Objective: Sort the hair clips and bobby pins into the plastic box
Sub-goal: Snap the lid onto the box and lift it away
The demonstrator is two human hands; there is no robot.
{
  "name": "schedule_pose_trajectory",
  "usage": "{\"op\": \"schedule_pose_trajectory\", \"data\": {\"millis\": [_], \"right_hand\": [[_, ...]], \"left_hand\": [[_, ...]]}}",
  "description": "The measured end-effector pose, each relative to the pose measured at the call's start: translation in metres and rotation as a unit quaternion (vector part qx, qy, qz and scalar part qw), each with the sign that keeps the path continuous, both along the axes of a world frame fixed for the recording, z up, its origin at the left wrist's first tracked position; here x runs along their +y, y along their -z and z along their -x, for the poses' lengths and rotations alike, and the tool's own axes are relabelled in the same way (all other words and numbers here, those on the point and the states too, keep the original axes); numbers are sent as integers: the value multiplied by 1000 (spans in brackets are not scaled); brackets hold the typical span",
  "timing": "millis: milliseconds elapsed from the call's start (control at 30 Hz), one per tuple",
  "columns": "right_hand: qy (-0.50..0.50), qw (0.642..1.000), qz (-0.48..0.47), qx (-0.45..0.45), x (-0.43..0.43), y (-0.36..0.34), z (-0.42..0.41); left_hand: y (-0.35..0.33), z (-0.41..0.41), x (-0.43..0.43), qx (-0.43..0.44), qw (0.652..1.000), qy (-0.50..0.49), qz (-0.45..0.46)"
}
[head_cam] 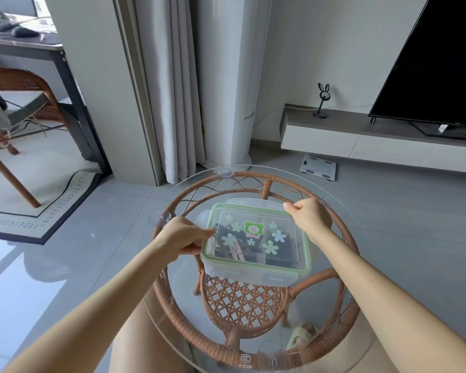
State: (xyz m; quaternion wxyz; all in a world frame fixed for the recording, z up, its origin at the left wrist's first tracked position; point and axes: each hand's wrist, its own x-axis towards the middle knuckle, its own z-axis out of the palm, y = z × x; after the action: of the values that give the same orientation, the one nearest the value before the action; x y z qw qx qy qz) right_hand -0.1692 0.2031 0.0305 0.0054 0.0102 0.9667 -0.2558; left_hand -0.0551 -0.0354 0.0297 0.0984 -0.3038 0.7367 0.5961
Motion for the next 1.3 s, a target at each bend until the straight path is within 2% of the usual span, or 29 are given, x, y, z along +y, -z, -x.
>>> {"op": "schedule_pose_trajectory", "data": {"millis": [400,567,967,1200,1300], "right_hand": [[-11,1000,-5,6,2,-1,0],[2,999,-26,45,4,-5,0],[-22,997,-42,55,4,0,-7],[-37,988,-96,114,8,12,-3],[-39,989,-72,121,12,21,-5]], "left_hand": [[-7,1,1,-15,1000,8,-6],[-13,4,2,-4,1000,1,-10],[-11,0,3,-13,999,22,26],[-10,-2,8,-12,998,38,55],[-9,-2,8,-15,997,41,59]]}}
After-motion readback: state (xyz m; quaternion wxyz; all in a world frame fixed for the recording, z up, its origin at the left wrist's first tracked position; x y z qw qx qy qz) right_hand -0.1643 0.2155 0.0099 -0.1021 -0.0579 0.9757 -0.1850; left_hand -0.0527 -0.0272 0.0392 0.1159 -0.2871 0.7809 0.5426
